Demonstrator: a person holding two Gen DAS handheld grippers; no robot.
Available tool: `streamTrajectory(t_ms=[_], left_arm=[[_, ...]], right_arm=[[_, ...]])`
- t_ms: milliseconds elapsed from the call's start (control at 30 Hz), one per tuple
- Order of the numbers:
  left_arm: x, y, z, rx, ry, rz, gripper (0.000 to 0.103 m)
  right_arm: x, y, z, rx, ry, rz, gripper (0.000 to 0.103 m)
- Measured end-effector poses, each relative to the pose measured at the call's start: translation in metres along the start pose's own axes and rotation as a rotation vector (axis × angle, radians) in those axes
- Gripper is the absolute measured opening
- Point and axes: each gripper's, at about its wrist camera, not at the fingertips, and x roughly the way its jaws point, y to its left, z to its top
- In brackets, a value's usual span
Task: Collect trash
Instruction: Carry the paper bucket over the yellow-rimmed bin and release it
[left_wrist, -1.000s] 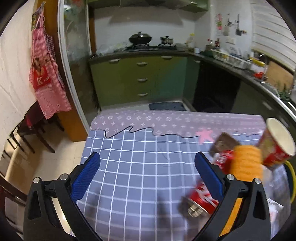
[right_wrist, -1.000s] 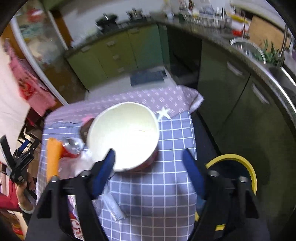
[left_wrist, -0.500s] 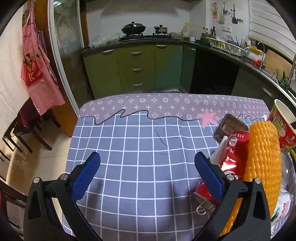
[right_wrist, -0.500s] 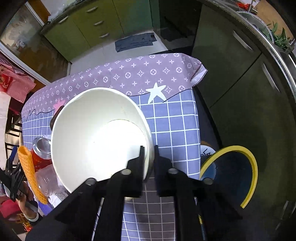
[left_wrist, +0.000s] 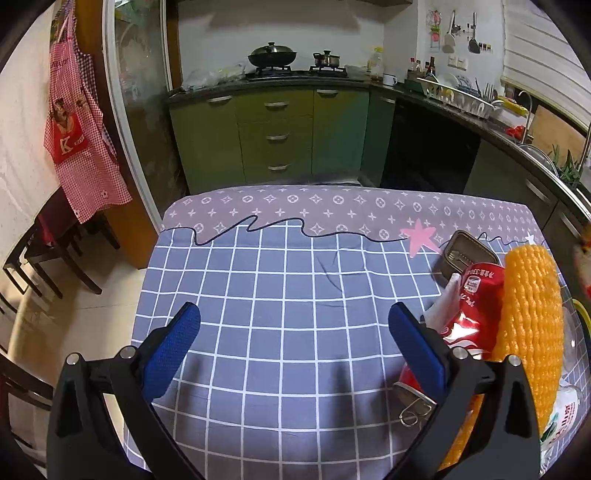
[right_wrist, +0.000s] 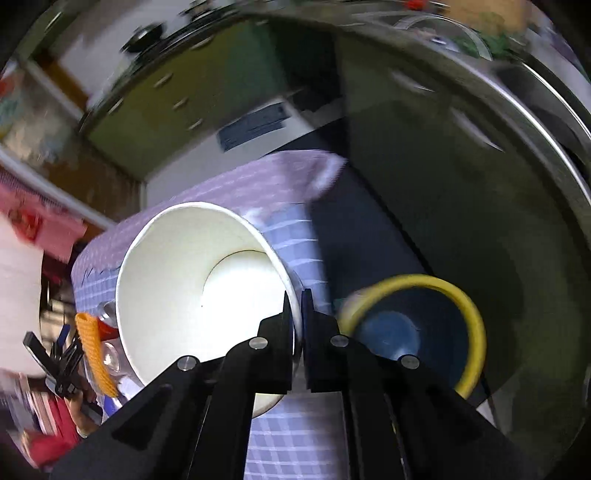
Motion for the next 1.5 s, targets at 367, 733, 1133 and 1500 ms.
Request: streamTrajectory(t_ms=[367, 733, 1133, 1500], left_arm=[[0.002, -0.007, -0.001, 0.021, -0.003, 0.003, 0.097], [-0.001, -0.011, -0.002, 0.029, -0.013, -0.001, 0.097], [-0.003, -0.02, -0.003, 0.058, -0.024, 0.001, 0.097], [-0.041, -0.039, 0.008, 0.095, 0.067, -0.121, 0.097]], right_arm=[[0.068, -0.157, -0.059, 0.252, 0.079, -0.1, 0.005], [0.192, -0.18, -0.082, 0.308, 0.191, -0.119, 0.01], [0.156, -0.147, -0.068, 0.172, 0.09, -0.257, 0.027], [0.068, -0.086, -0.101, 0.038, -0.05, -0.088, 0.035]])
